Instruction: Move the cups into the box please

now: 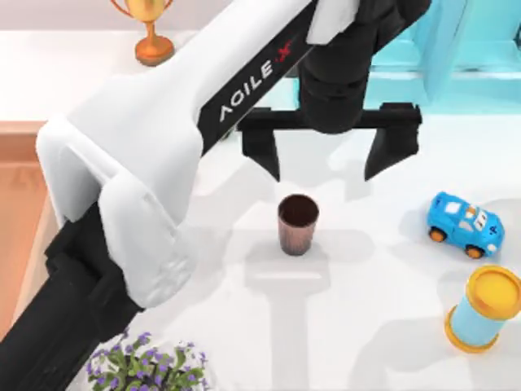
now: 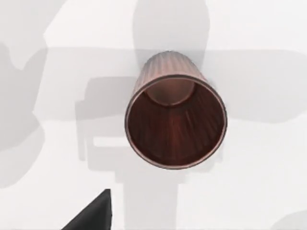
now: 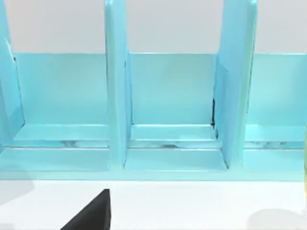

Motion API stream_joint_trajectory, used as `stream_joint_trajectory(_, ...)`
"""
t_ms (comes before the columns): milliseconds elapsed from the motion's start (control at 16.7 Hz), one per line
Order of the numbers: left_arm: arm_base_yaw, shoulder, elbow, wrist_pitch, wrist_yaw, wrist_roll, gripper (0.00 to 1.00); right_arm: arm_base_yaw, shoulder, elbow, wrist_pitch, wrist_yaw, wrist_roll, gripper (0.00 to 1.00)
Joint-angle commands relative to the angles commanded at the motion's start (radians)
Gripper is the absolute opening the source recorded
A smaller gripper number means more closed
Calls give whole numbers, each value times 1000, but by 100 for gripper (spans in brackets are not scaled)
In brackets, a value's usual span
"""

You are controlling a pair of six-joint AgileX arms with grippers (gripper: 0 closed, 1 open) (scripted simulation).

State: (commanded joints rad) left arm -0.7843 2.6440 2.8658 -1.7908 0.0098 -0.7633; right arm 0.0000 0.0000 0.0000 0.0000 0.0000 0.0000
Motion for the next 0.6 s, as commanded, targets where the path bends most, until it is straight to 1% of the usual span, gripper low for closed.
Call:
stream_joint_trajectory(180, 1, -32, -132, 98, -1, 2, 100, 0, 0, 0, 0, 0, 0, 100)
stream_joint_trajectory(600, 1, -148, -585, 432, -2, 1, 100, 0, 0, 0, 0, 0, 0, 100)
